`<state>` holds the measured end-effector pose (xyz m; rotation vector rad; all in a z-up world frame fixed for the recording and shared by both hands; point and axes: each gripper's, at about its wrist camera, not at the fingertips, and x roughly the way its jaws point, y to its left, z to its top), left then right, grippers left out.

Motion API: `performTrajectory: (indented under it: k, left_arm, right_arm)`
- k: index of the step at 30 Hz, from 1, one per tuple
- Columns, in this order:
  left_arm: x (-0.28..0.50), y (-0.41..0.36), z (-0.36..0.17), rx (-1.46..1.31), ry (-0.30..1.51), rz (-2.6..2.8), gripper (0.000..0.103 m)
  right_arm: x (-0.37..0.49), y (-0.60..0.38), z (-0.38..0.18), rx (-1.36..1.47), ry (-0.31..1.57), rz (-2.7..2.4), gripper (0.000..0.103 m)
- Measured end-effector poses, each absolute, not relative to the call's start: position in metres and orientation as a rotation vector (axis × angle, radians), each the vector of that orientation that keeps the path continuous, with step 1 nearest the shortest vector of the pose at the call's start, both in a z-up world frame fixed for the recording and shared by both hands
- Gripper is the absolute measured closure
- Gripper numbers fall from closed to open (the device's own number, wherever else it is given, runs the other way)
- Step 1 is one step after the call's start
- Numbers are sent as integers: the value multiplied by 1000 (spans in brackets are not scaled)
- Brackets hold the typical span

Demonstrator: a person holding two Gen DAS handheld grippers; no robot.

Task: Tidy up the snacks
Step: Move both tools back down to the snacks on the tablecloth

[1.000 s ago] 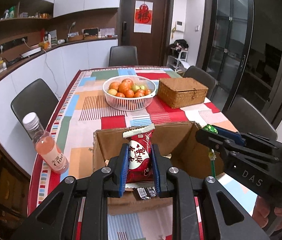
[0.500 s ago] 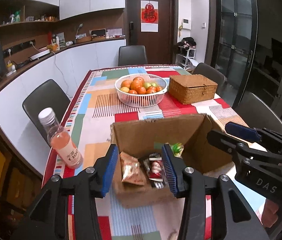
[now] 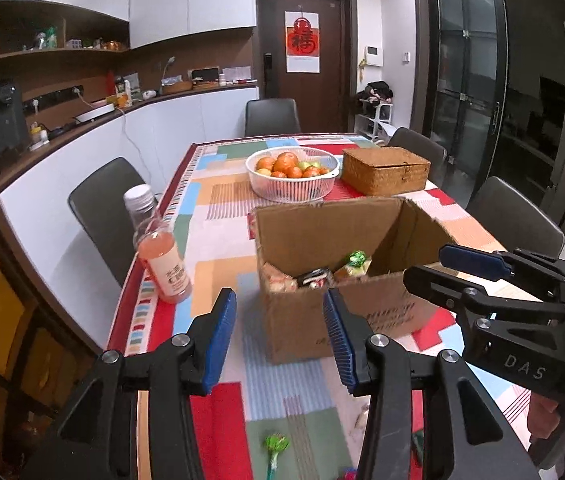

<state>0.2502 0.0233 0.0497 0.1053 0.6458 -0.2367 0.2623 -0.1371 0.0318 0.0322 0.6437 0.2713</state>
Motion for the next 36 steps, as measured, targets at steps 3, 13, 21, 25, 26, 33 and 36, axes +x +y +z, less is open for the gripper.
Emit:
performTrajectory:
  k: [3, 13, 21, 25, 26, 33, 36]
  left_arm:
    - [239, 29, 46, 100, 649, -241, 58]
    - [211, 46, 24, 78, 693, -233, 58]
    - [203, 51, -10, 62, 772, -243, 58]
    - [201, 53, -29, 53, 818, -241, 58]
    - [201, 53, -33, 54, 830, -240, 58]
    - [200, 53, -60, 57, 895, -251, 58]
    - [201, 52, -73, 50, 928, -255, 58]
  right_arm:
    - [253, -132, 26, 39, 657, 285, 56]
    - [232, -115, 2, 58, 724, 330, 56]
    - [224, -110, -29, 54, 818, 333, 56]
    - [219, -108, -45, 46, 859, 331, 56]
    - [219, -107, -48, 43, 868, 330, 56]
    - [218, -108, -78, 46, 953, 324, 56]
    - [217, -108, -89, 47, 981, 318, 56]
